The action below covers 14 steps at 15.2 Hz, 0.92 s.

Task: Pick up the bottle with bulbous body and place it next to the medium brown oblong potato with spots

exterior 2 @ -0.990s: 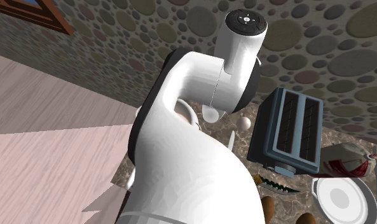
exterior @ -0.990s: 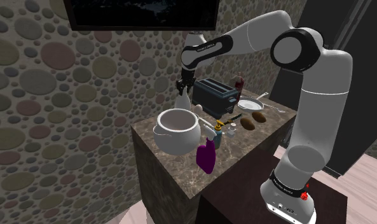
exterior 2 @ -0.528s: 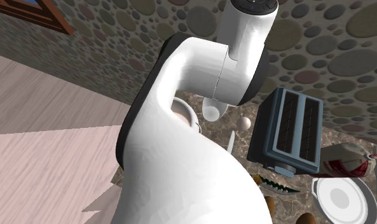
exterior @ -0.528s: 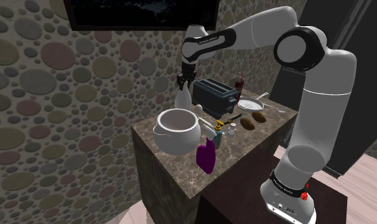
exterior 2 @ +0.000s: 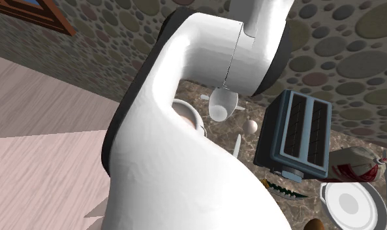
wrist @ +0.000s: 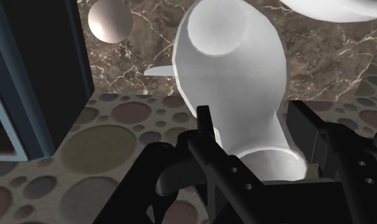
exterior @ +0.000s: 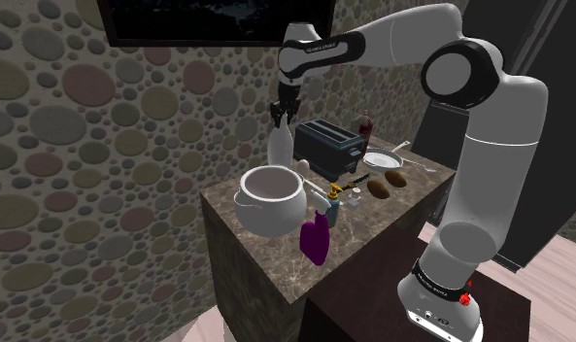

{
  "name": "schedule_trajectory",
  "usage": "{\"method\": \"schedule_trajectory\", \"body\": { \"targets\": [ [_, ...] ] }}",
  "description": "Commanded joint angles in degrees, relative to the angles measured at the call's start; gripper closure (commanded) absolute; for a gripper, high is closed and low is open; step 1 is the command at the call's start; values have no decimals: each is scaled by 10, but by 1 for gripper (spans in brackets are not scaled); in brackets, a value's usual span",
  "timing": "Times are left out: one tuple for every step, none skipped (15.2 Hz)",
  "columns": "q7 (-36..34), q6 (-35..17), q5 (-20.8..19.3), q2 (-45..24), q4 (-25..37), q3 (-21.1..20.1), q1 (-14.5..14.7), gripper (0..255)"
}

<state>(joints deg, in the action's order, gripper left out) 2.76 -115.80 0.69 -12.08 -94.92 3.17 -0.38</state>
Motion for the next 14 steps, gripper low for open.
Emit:
{"method": "schedule_trajectory", "body": {
  "targets": [
    [-1,15,0,2,13,0,1,255],
    [-1,23,0,3,20,0,1,255],
    [-1,30,-1,3,28,0,1,255],
    [-1,38,-1,3,35,0,0,255],
    [-1,46,-1,3,43,0,0,255],
    [-1,53,-1,3,50,0,0,255],
    [-1,61,-1,3,58,0,0,255],
    [-1,69,-1,3,66,0,0,255],
    [-1,77,-1,2,75,0,0,255],
    [-1,85,-1,2,83,0,0,255],
    [-1,85,-1,2,84,0,0,255],
    [6,85,0,21,64,3,-4,255],
    [13,85,1,39,46,6,-8,255],
    [21,85,1,57,29,9,-12,255]
  ]
}}
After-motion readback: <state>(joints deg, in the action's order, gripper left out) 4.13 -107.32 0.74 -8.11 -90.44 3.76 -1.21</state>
